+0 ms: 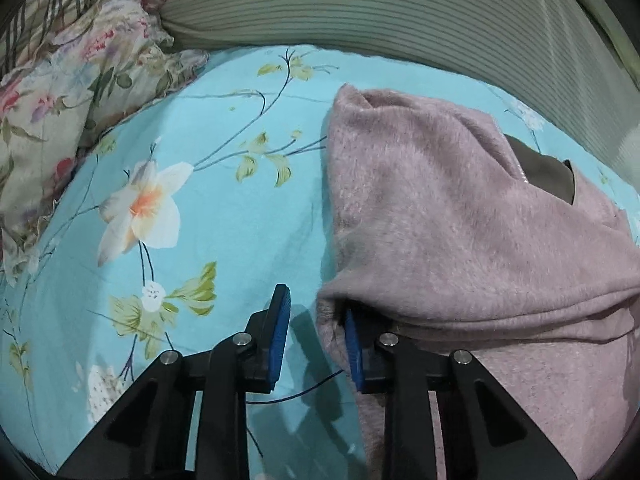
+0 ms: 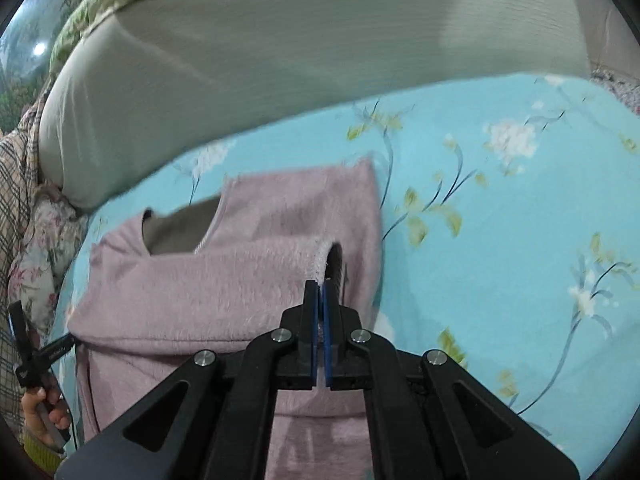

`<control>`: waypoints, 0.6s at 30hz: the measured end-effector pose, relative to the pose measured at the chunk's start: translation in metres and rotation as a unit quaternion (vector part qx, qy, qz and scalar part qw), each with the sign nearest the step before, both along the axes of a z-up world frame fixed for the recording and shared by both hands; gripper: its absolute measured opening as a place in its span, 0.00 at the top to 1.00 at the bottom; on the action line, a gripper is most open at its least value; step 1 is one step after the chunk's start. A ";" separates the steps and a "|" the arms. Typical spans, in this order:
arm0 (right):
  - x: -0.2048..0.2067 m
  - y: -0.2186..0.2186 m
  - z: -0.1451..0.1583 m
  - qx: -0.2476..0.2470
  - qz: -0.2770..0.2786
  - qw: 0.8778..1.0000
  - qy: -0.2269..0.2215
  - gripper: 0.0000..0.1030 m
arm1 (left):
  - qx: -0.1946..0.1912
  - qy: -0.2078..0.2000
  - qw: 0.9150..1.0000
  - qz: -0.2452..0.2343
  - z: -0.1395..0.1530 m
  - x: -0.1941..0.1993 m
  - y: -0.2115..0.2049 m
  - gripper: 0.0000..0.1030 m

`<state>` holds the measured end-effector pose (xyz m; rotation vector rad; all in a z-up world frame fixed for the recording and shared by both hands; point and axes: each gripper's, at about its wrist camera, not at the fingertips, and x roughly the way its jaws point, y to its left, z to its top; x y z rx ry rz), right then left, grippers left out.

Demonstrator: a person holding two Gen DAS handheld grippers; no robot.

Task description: Fold small clothes

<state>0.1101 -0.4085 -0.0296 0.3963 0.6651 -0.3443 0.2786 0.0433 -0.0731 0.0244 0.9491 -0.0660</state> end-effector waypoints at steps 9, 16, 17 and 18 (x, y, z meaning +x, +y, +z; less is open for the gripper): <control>0.007 0.011 -0.034 -0.010 0.021 0.998 0.065 0.97 | -0.025 0.003 1.000 0.009 -0.008 0.001 0.012 0.90; -0.014 0.019 -0.010 -0.013 -0.016 0.999 0.026 0.96 | -0.074 0.021 0.997 0.016 -0.009 0.001 0.027 0.90; -0.013 0.025 -0.006 -0.011 -0.004 1.000 0.014 0.96 | -0.084 0.027 0.996 0.015 -0.011 0.002 0.030 0.90; -0.009 0.035 -0.002 -0.006 0.023 1.000 0.002 0.96 | -0.088 0.030 0.996 0.014 -0.011 0.003 0.031 0.90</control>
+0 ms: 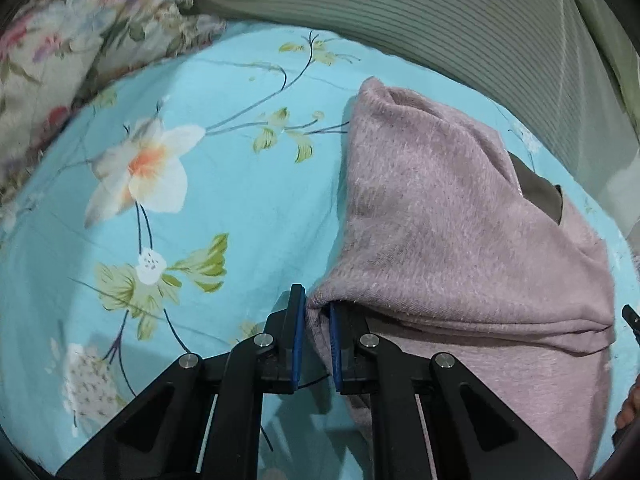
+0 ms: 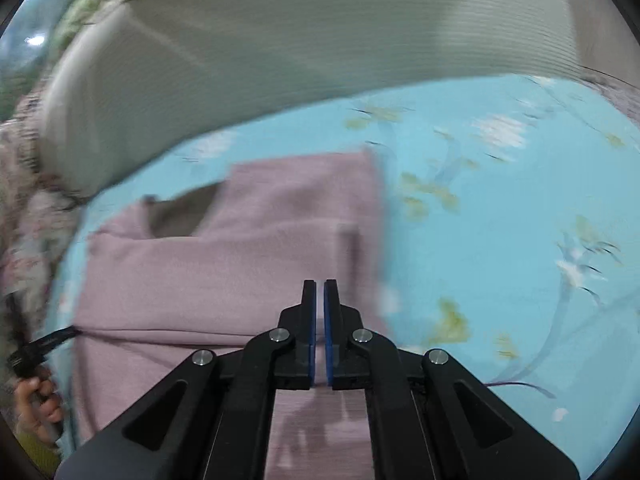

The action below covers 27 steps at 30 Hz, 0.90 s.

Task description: Fold small clothes

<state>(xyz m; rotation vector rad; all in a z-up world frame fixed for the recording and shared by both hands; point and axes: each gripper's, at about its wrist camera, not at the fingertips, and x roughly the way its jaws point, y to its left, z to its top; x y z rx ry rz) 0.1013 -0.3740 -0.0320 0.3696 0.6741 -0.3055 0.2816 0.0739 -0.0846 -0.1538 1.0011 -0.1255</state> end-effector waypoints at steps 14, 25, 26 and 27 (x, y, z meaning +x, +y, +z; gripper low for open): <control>-0.008 0.039 -0.019 0.056 0.077 0.995 0.028 0.96 | -0.007 0.032 0.998 -0.061 0.018 -0.051 -0.001 0.67; -0.091 0.093 -0.033 0.091 0.125 0.987 0.036 0.96 | -0.047 0.146 0.972 -0.175 0.018 -0.168 -0.101 0.33; -0.096 0.094 -0.035 0.092 0.123 0.988 0.036 0.96 | -0.038 0.158 0.970 -0.181 0.014 -0.172 -0.109 0.33; -0.104 0.094 -0.036 0.093 0.122 0.988 0.035 0.96 | -0.023 0.164 0.969 -0.184 0.009 -0.177 -0.118 0.33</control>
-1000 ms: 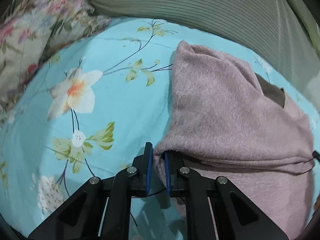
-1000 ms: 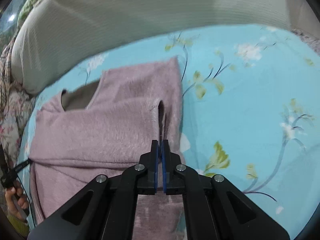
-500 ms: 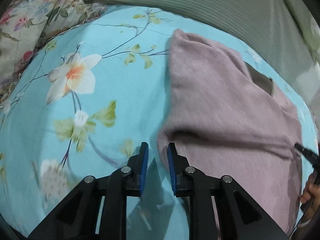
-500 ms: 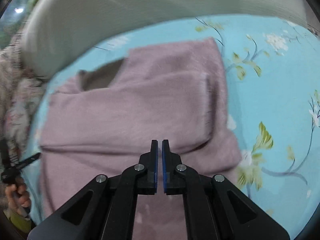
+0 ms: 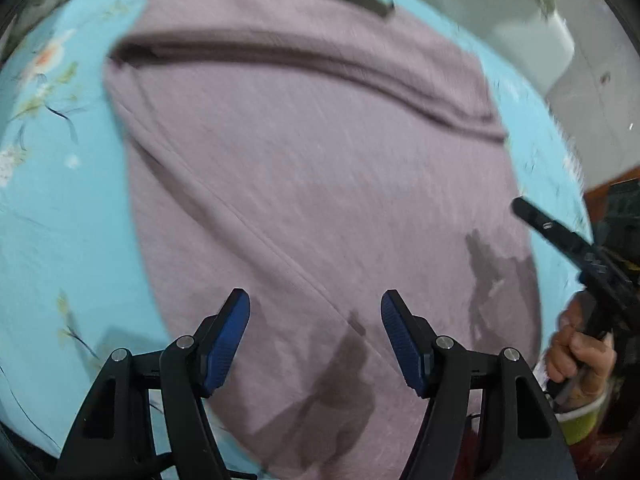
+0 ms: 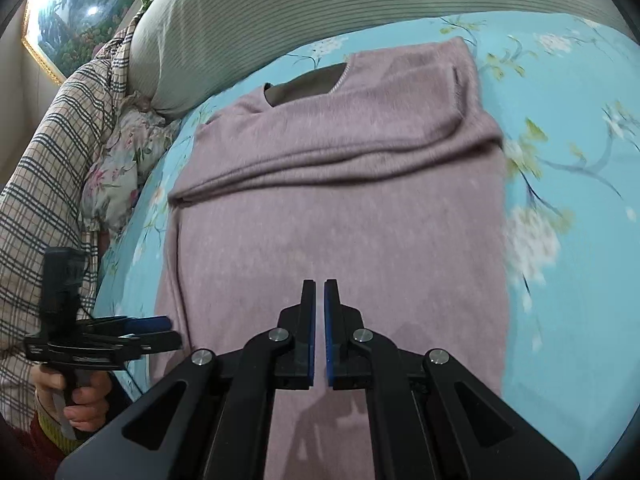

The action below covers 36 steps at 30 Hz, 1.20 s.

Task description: Fold small clothes

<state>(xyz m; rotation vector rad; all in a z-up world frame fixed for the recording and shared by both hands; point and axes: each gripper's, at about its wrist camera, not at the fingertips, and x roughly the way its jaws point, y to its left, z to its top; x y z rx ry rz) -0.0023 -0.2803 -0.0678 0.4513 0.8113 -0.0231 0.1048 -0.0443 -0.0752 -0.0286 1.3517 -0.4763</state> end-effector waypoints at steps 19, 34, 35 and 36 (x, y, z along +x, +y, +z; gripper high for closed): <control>-0.092 -0.022 0.016 0.004 -0.012 0.999 -0.033 0.96 | 0.018 -0.092 0.993 0.064 0.027 -0.076 0.158 1.00; -0.183 -0.021 -0.023 0.025 0.036 0.999 0.031 0.88 | -0.117 -0.031 0.991 0.055 -0.018 -0.104 0.196 0.38; -0.188 -0.020 -0.028 0.023 0.041 0.998 0.042 0.71 | -0.116 -0.031 0.991 0.052 -0.020 -0.106 0.195 0.38; -0.194 -0.019 -0.033 0.022 0.046 0.997 0.052 0.59 | -0.118 -0.034 0.991 0.049 -0.021 -0.109 0.194 0.38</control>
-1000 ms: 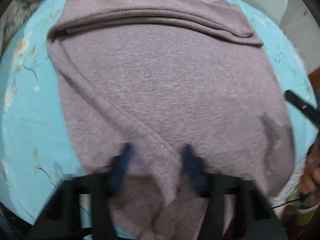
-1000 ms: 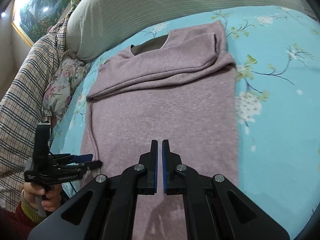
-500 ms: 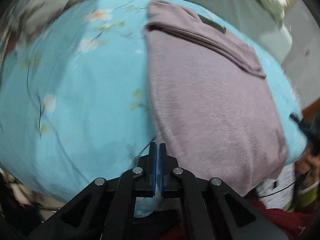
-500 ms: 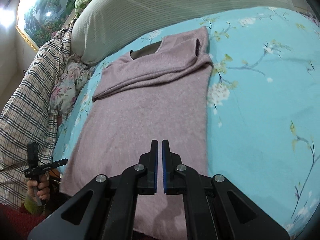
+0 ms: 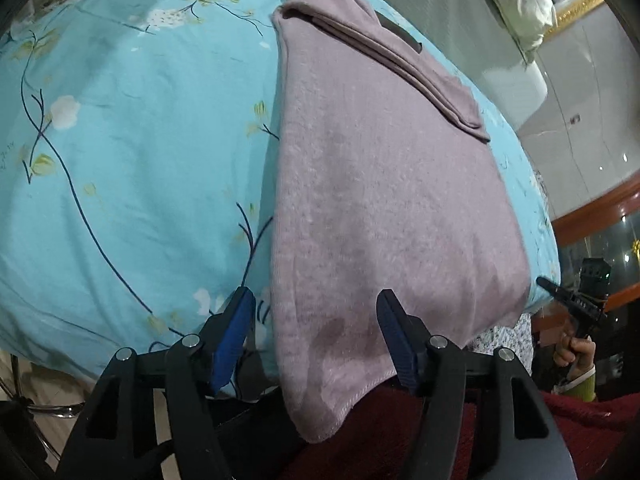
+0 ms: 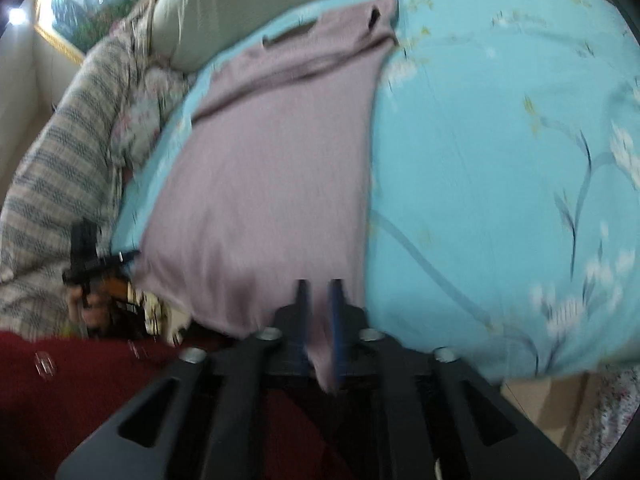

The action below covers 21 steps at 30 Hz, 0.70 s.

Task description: Fold small clothes

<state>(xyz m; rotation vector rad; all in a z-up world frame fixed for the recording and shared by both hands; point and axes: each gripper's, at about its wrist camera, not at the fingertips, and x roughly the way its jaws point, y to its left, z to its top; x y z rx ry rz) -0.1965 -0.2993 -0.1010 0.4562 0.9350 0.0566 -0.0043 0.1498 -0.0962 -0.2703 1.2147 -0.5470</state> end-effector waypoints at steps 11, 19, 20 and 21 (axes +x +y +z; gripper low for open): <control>-0.001 0.004 -0.055 0.034 0.034 0.999 0.018 0.39 | -0.002 -0.007 0.998 -0.059 -0.011 -0.013 -0.015 0.40; 0.002 0.010 -0.057 0.065 0.057 0.996 0.000 0.94 | 0.049 0.015 0.994 -0.101 -0.029 -0.020 -0.026 0.96; 0.001 0.011 -0.053 0.071 0.061 0.996 -0.008 0.94 | 0.048 0.007 0.993 -0.103 -0.026 -0.023 -0.028 0.97; 0.000 0.013 -0.050 0.075 0.064 0.995 -0.015 0.94 | 0.045 0.001 0.994 -0.102 -0.024 -0.025 -0.026 0.97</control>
